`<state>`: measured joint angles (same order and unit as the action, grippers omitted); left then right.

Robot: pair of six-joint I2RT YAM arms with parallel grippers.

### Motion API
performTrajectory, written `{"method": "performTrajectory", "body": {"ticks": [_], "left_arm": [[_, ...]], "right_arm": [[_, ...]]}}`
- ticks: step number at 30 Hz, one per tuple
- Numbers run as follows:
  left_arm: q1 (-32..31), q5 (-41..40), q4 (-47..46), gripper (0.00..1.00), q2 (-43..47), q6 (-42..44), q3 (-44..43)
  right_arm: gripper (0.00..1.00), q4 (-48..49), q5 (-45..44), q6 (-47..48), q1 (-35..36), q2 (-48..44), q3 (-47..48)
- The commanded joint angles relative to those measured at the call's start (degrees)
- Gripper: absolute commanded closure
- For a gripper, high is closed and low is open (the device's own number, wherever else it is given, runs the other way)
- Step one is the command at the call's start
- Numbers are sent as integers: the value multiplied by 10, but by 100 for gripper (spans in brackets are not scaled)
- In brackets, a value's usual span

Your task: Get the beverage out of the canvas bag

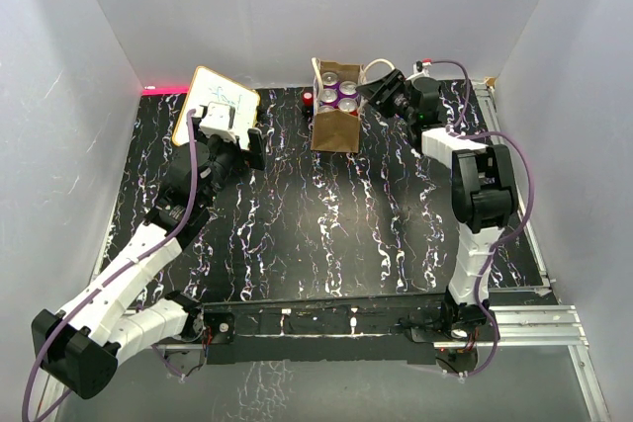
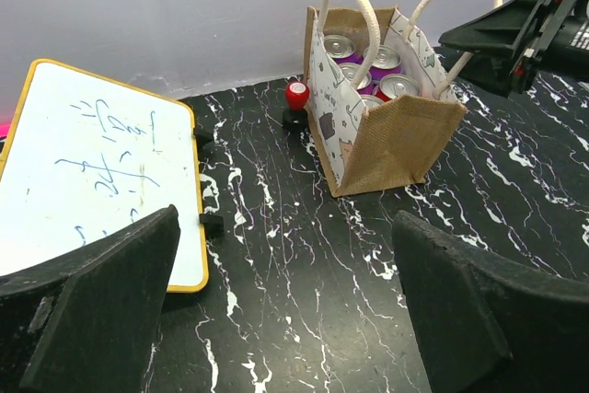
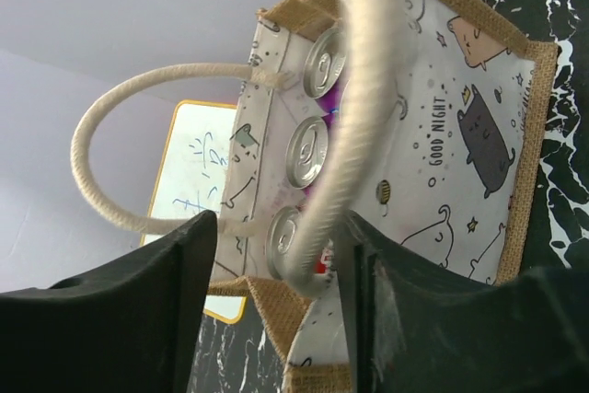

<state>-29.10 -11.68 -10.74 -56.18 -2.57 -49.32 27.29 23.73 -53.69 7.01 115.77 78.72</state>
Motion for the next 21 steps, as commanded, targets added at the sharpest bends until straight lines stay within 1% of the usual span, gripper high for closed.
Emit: {"method": "performTrajectory", "body": {"ticks": [1,4,11,13,21], "left_arm": [[-3,-9,-25,3,19,5,3],[-3,-10,-26,3,19,5,4],[-4,-11,-26,3,14,5,5],[-4,-13,-25,3,9,6,5],[-4,-11,-23,3,-1,4,4]], "right_arm": [[48,27,-7,-41,0,21,39],[55,24,-7,-32,2,29,45],[90,10,11,-13,5,37,51],[92,15,13,-10,7,32,38],[92,38,41,2,18,9,1]]}}
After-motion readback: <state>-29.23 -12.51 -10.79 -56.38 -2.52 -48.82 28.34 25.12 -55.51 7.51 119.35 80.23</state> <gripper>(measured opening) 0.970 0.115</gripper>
